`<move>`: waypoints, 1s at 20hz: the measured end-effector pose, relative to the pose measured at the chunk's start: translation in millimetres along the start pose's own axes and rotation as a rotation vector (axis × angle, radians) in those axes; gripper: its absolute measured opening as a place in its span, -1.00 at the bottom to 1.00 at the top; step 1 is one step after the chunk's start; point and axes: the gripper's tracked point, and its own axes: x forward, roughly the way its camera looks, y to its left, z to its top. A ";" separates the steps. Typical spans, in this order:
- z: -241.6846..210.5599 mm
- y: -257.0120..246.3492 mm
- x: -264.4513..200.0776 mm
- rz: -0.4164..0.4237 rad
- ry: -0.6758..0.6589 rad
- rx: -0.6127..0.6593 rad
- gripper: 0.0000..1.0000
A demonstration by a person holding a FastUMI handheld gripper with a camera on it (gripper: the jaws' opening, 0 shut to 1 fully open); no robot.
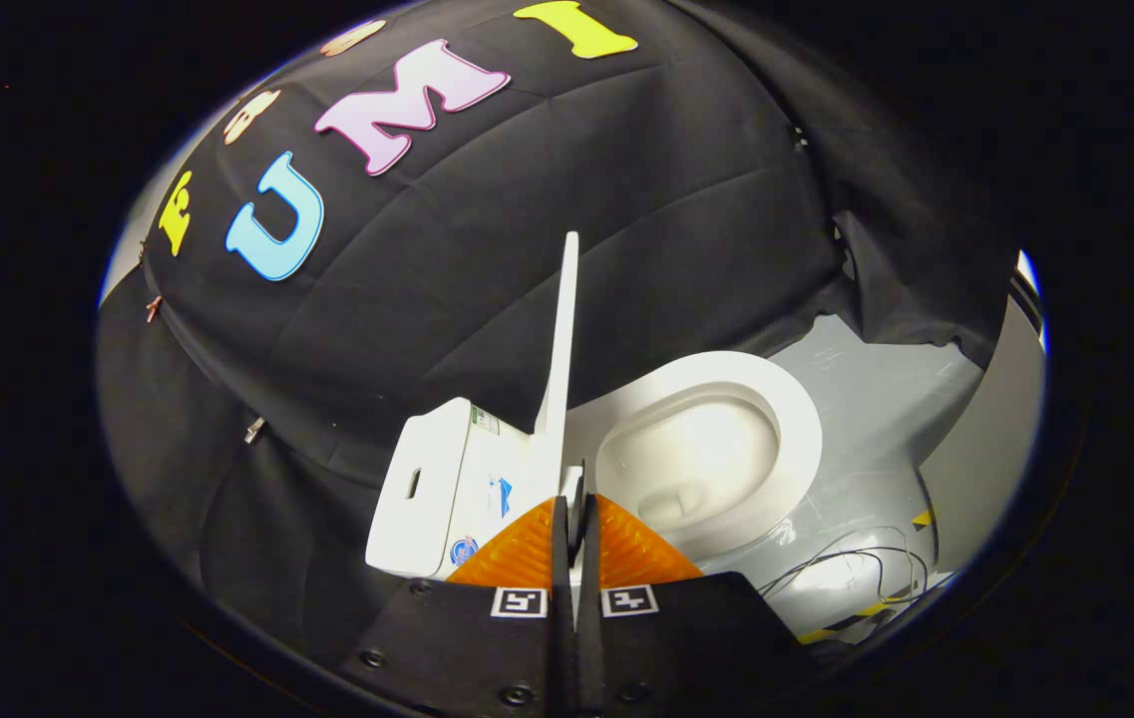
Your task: Open the toilet lid.
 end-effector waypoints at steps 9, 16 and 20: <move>-5.6 64.9 -7.2 -0.036 -0.016 -0.127 -0.89; -16.1 113.5 -2.9 -0.056 -0.024 -0.213 -0.89; -23.4 141.1 1.2 -0.067 -0.026 -0.259 -0.88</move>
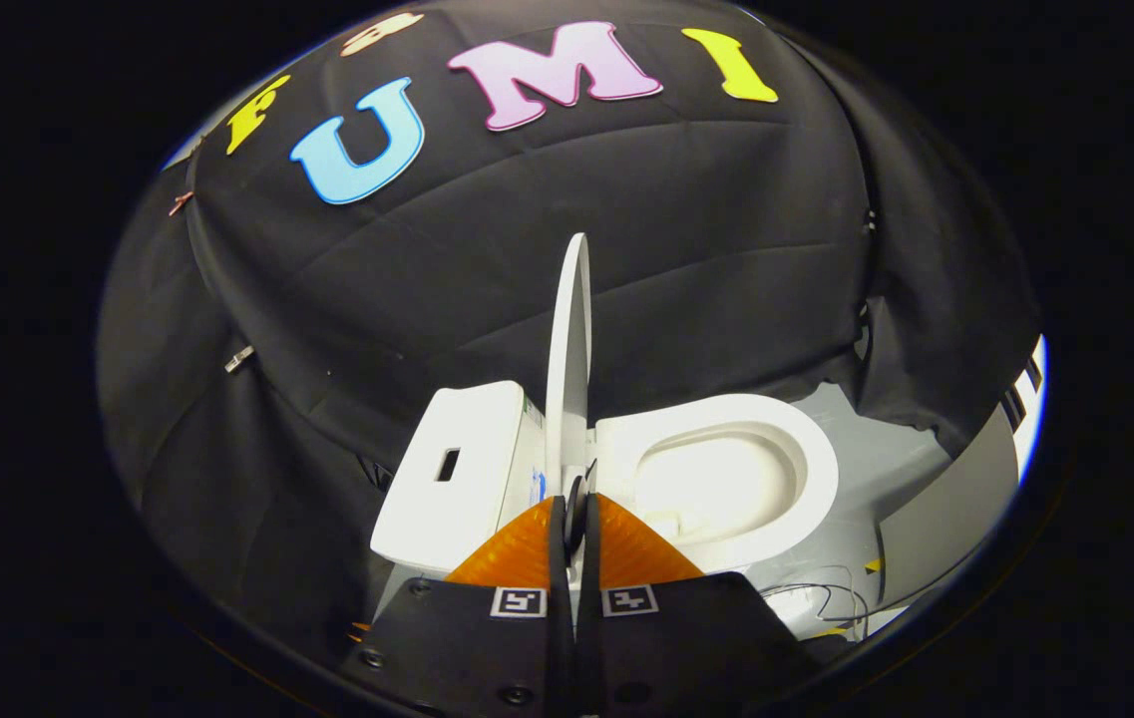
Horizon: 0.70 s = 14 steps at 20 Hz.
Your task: Open the toilet lid.
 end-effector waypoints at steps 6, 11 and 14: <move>-4.3 33.1 5.2 -0.048 -0.009 -0.066 -0.89; -9.5 59.9 9.5 -0.089 -0.013 -0.102 -0.89; -13.0 76.7 12.9 -0.116 -0.016 -0.120 -0.89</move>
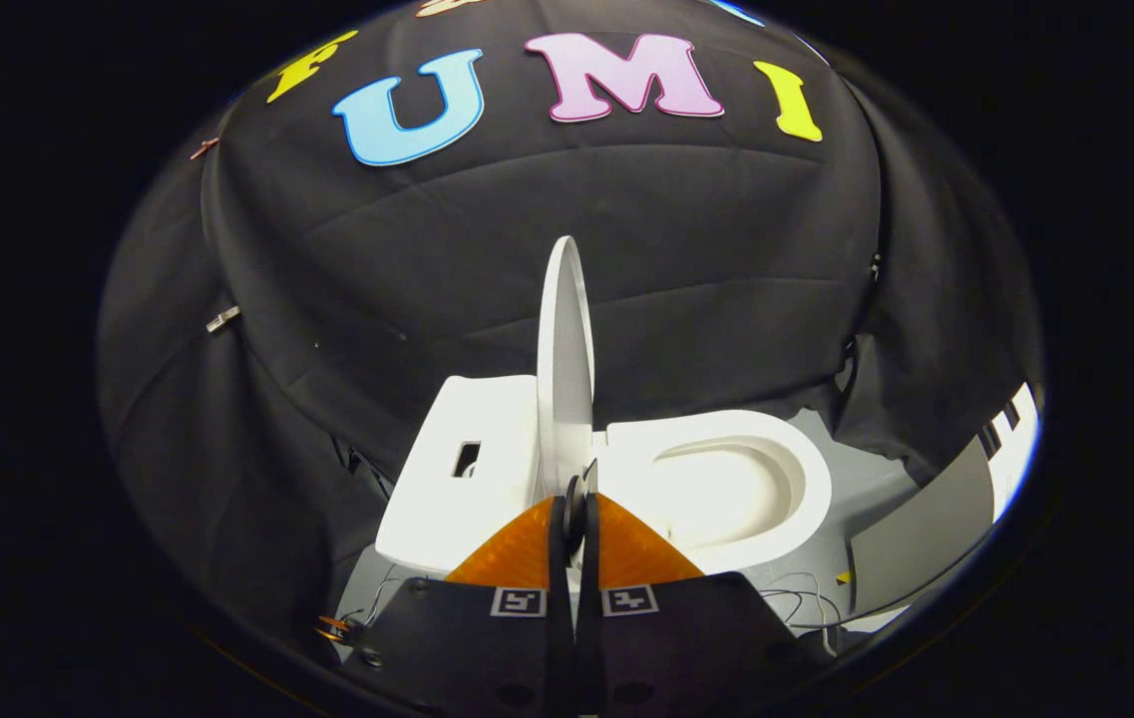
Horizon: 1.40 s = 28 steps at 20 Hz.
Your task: Open the toilet lid.
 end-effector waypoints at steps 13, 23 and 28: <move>-10.0 58.8 9.2 -0.102 -0.050 -0.071 -0.85; -20.0 100.0 16.3 -0.126 -0.073 -0.160 -0.81; -22.9 107.5 20.9 -0.122 -0.075 -0.190 -0.77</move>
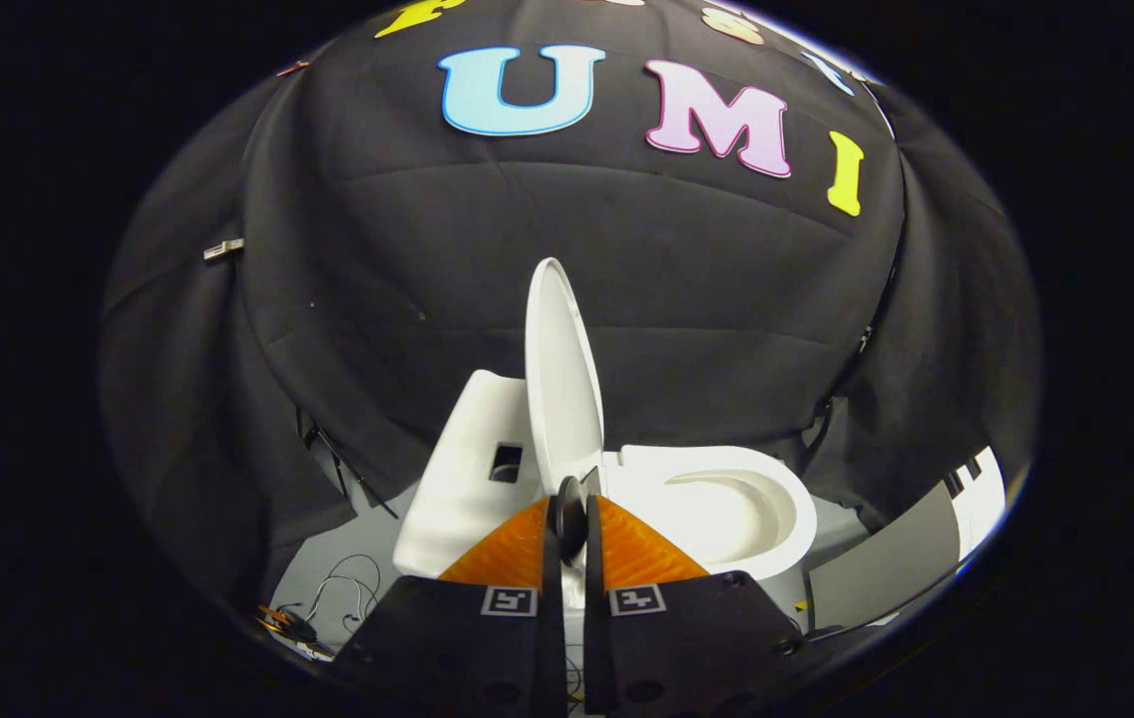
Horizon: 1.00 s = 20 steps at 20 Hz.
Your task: Open the toilet lid.
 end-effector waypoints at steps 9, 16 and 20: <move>-12.0 10.3 2.1 0.107 0.072 0.035 0.23; 15.5 5.2 -13.3 0.126 -0.001 0.009 0.99; 35.2 -2.6 -23.9 0.160 -0.040 0.048 0.99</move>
